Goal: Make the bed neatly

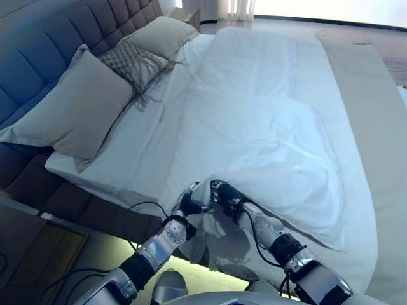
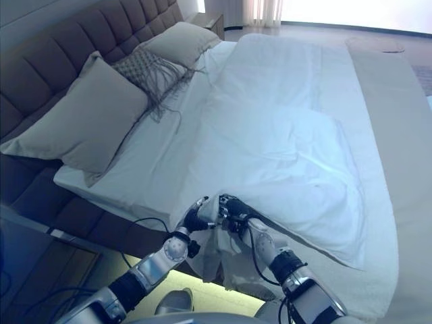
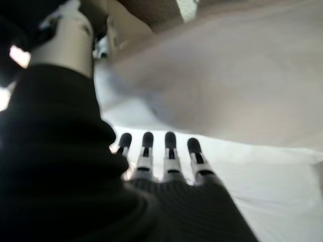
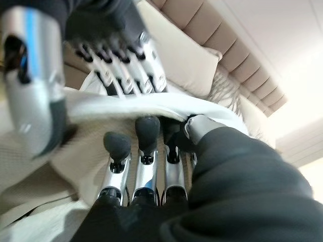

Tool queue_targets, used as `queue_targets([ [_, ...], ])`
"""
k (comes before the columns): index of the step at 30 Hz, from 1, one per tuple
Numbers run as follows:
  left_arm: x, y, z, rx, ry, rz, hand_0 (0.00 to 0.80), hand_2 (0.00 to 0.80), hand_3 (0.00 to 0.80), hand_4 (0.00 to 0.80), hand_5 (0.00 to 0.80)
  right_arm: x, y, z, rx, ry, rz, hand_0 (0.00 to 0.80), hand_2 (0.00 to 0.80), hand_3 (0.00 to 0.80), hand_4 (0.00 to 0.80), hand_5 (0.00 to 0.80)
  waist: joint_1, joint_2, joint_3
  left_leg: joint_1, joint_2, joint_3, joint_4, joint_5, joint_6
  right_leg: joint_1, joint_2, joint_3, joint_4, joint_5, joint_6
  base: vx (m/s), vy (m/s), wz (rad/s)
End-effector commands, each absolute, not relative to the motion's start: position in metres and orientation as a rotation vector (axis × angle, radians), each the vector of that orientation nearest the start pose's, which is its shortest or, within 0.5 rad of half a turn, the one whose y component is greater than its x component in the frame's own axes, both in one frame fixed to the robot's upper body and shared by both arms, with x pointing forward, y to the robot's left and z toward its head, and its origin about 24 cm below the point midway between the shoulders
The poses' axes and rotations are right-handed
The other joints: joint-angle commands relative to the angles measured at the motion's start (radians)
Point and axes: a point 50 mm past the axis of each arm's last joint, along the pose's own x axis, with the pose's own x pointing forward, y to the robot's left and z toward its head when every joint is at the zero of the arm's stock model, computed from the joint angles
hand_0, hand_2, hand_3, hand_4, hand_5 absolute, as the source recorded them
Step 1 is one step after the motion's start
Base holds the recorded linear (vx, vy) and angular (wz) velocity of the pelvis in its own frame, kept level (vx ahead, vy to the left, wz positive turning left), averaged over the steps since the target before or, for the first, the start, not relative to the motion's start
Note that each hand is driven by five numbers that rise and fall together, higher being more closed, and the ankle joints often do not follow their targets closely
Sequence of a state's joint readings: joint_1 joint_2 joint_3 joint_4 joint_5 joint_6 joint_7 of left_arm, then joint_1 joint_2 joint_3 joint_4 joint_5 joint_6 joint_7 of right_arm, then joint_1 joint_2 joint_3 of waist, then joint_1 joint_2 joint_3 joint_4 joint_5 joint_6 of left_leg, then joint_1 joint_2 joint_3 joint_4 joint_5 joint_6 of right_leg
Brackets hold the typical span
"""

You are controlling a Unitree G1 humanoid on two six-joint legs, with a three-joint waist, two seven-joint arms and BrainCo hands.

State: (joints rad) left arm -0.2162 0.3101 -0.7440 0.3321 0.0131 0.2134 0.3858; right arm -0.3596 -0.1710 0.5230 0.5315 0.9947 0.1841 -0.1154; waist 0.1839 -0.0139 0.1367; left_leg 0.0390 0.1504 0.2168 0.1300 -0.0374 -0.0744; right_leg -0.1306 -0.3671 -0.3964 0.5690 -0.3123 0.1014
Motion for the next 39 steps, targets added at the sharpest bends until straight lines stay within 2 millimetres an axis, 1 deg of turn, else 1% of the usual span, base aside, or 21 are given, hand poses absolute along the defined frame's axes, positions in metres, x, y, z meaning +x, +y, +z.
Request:
queue_targets([
  [1,0.262,0.076,0.012,0.767,0.011,-0.312,0.0,0.0,0.0,0.0,0.0,0.309,-0.022,0.058,0.641,0.373,0.531,0.8,0.8,0.8,0.8,0.8,0.053,-0.057,0.024,-0.025,0.082,-0.047,0.092,-0.015,-0.029,0.198,-0.111,-0.076,-0.47,0.489,0.153,0.0,0.0,0.0],
  [3,0.263,0.077,0.015,0.843,-0.039,-0.306,0.0,0.0,0.0,0.0,0.0,0.308,-0.021,0.058,0.645,0.376,0.54,0.8,0.8,0.8,0.8,0.8,0.051,-0.059,0.022,-0.025,0.079,-0.047,0.087,-0.009,-0.028,0.197,-0.113,-0.077,-0.472,0.492,0.153,0.016,0.005,0.01],
  [4,0.263,0.077,0.019,0.939,-0.112,-0.311,0.0,0.0,0.0,0.0,0.0,0.307,-0.021,0.058,0.648,0.378,0.543,0.8,0.8,0.8,0.8,0.8,0.052,-0.057,0.022,-0.02,0.083,-0.047,0.088,-0.014,-0.031,0.2,-0.11,-0.077,-0.469,0.487,0.153,0.038,0.005,0.01],
  [6,0.265,0.075,0.027,1.076,-0.232,-0.319,0.0,0.0,0.0,0.0,0.0,0.306,-0.02,0.059,0.656,0.379,0.55,0.8,0.8,0.8,0.8,0.8,0.05,-0.059,0.02,-0.019,0.085,-0.047,0.085,-0.013,-0.032,0.198,-0.112,-0.078,-0.468,0.486,0.154,0.019,0.002,0.0],
  [8,0.266,0.074,0.031,1.176,-0.298,-0.324,0.0,0.0,0.0,0.0,0.0,0.305,-0.019,0.06,0.664,0.381,0.56,0.8,0.8,0.8,0.8,0.8,0.047,-0.064,0.017,-0.02,0.082,-0.046,0.078,-0.007,-0.031,0.196,-0.115,-0.079,-0.472,0.49,0.154,0.0,0.0,0.0],
  [12,0.267,0.072,0.032,1.301,-0.362,-0.343,0.0,0.0,0.0,0.0,0.0,0.303,-0.017,0.061,0.674,0.387,0.566,0.8,0.8,0.8,0.8,0.8,0.042,-0.067,0.012,-0.014,0.085,-0.043,0.065,-0.002,-0.032,0.196,-0.112,-0.081,-0.479,0.491,0.156,0.025,0.001,0.01],
  [16,0.264,0.069,0.026,1.397,-0.408,-0.382,0.0,0.0,0.0,0.0,0.0,0.304,-0.017,0.061,0.688,0.389,0.569,0.8,0.8,0.8,0.8,0.8,0.04,-0.066,0.015,-0.015,0.086,-0.047,0.064,0.003,-0.036,0.194,-0.112,-0.082,-0.477,0.494,0.157,0.0,0.0,0.0],
  [22,0.263,0.068,0.015,1.424,-0.367,-0.394,0.0,0.0,0.0,0.0,0.0,0.302,-0.017,0.06,0.686,0.39,0.564,0.8,0.8,0.8,0.8,0.8,0.031,-0.066,0.015,-0.011,0.088,-0.047,0.058,0.007,-0.04,0.192,-0.114,-0.079,-0.479,0.497,0.16,0.0,0.0,0.0],
  [26,0.259,0.072,0.005,1.439,-0.33,-0.409,0.0,0.0,0.0,0.0,0.0,0.304,-0.021,0.062,0.68,0.38,0.556,0.8,0.8,0.8,0.8,0.8,0.03,-0.061,0.02,-0.015,0.088,-0.053,0.059,0.009,-0.042,0.187,-0.114,-0.074,-0.477,0.498,0.16,0.0,0.0,0.0],
  [29,0.256,0.074,-0.003,1.475,-0.341,-0.421,0.0,0.0,0.0,0.0,0.0,0.306,-0.024,0.064,0.678,0.374,0.565,0.8,0.8,0.8,0.8,0.8,0.027,-0.06,0.023,-0.019,0.09,-0.055,0.063,0.012,-0.046,0.181,-0.116,-0.07,-0.472,0.499,0.16,0.0,0.0,0.0],
  [33,0.258,0.074,-0.004,1.515,-0.365,-0.415,0.0,0.0,0.0,0.0,0.0,0.306,-0.025,0.065,0.677,0.374,0.565,0.8,0.8,0.8,0.8,0.8,0.022,-0.061,0.023,-0.021,0.095,-0.052,0.064,0.016,-0.05,0.174,-0.117,-0.068,-0.474,0.502,0.16,0.0,0.0,0.0],
  [39,0.266,0.083,-0.004,1.478,-0.314,-0.352,0.0,0.0,0.0,0.0,0.0,0.308,-0.026,0.064,0.696,0.381,0.549,0.8,0.8,0.8,0.8,0.8,0.017,-0.061,0.024,-0.014,0.1,-0.046,0.062,0.017,-0.049,0.175,-0.115,-0.066,-0.478,0.506,0.16,-0.005,-0.001,0.0],
])
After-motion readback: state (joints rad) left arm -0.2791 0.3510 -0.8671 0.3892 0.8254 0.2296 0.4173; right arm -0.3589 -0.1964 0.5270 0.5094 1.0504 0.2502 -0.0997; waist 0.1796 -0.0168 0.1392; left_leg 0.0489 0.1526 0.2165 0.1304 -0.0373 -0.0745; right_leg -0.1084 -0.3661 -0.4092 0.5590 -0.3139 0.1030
